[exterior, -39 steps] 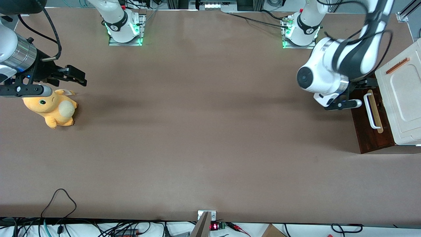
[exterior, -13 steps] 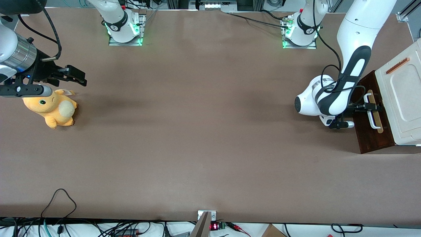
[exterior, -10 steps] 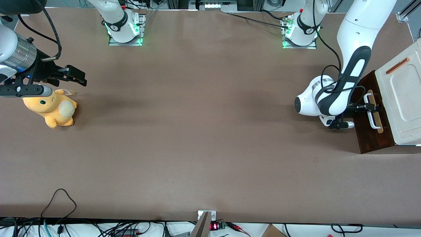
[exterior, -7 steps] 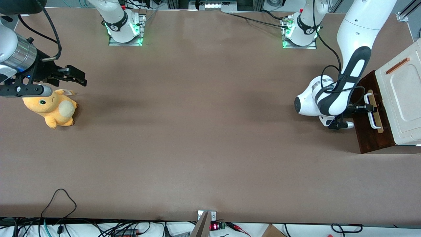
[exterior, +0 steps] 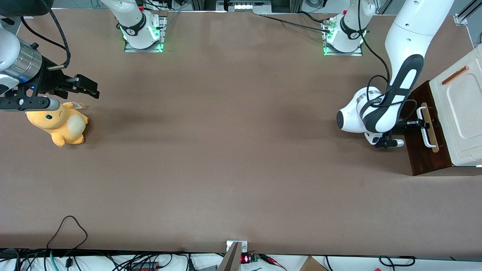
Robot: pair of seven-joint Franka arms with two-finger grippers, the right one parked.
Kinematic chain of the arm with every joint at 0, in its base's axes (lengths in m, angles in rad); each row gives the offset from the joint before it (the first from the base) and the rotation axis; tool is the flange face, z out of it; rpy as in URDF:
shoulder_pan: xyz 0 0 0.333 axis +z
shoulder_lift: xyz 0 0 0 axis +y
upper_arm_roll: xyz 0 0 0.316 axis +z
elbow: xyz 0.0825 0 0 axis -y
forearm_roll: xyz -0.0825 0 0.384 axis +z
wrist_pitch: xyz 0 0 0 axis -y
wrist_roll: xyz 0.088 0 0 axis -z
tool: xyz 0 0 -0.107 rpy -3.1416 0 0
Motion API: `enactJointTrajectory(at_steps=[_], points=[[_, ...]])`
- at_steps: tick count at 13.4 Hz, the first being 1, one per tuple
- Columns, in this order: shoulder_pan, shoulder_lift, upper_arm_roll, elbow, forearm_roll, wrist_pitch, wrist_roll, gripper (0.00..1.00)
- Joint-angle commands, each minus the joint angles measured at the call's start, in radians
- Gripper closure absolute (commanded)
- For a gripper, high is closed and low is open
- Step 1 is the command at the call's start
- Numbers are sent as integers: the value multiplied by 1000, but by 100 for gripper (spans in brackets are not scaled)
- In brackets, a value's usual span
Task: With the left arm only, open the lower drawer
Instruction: 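Pull the handle away from the cabinet with the left gripper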
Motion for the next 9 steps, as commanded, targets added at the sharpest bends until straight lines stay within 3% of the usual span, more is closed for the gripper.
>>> enactJointTrajectory(at_steps=[1, 9], points=[[-12, 7, 5, 17, 13, -5, 27, 100], [-69, -1, -75, 78, -76, 15, 46, 100]])
